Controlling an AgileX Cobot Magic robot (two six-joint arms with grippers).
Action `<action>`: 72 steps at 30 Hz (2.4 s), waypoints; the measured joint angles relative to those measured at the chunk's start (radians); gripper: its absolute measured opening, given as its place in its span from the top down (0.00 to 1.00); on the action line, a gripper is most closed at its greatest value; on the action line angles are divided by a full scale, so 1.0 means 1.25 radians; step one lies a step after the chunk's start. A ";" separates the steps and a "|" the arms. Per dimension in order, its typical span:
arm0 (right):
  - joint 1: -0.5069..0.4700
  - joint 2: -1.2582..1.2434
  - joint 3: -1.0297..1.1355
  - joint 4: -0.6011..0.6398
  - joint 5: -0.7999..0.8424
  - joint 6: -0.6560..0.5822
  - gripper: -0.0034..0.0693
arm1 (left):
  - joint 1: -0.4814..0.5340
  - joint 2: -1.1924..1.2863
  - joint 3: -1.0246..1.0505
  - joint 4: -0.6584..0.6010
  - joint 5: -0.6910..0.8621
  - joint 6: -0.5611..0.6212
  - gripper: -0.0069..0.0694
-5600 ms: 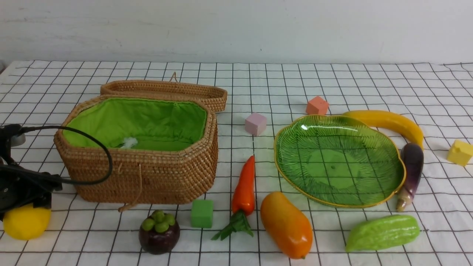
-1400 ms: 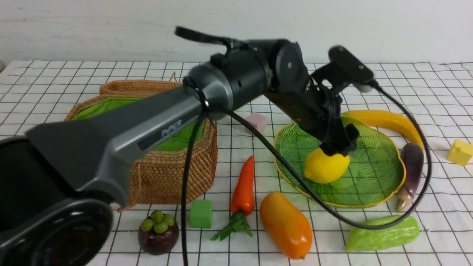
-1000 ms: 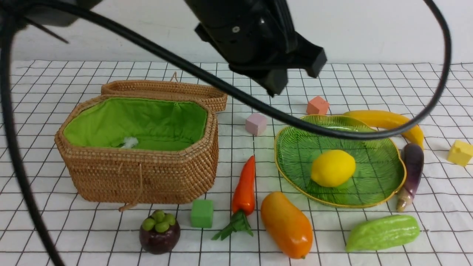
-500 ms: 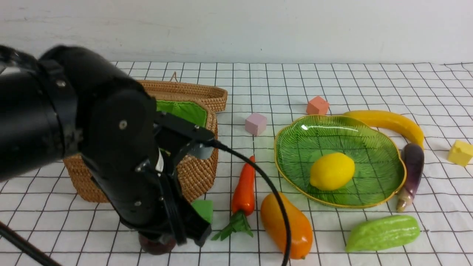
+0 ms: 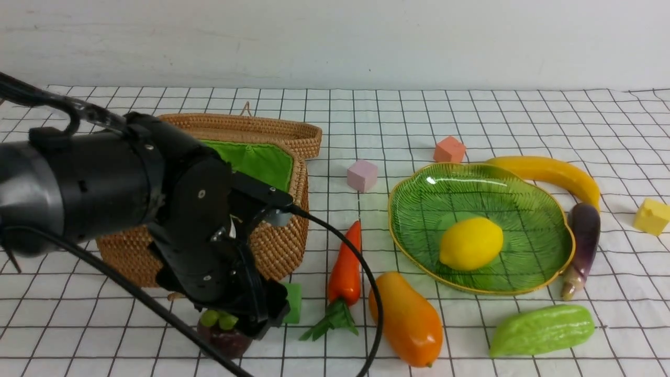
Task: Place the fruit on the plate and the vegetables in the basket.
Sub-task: Grab a mangosteen with your left arm and put it on the plate on the right
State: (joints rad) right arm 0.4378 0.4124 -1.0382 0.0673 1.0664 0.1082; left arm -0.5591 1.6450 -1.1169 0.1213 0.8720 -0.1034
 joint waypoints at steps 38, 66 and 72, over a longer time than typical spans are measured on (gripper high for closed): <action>0.000 0.000 0.000 -0.042 -0.018 0.019 0.71 | 0.000 -0.055 -0.102 -0.276 -0.067 0.121 0.24; 0.000 0.000 0.000 -0.203 0.091 0.174 0.69 | -0.061 0.591 -0.798 -0.268 -0.200 0.237 0.04; 0.000 0.000 0.000 -0.203 0.090 0.168 0.68 | -0.061 0.524 -0.798 -0.253 -0.061 0.215 0.06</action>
State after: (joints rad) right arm 0.4378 0.4124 -1.0382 -0.1861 1.1790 0.3182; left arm -0.6354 2.3000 -2.1145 -0.1946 0.7954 0.1652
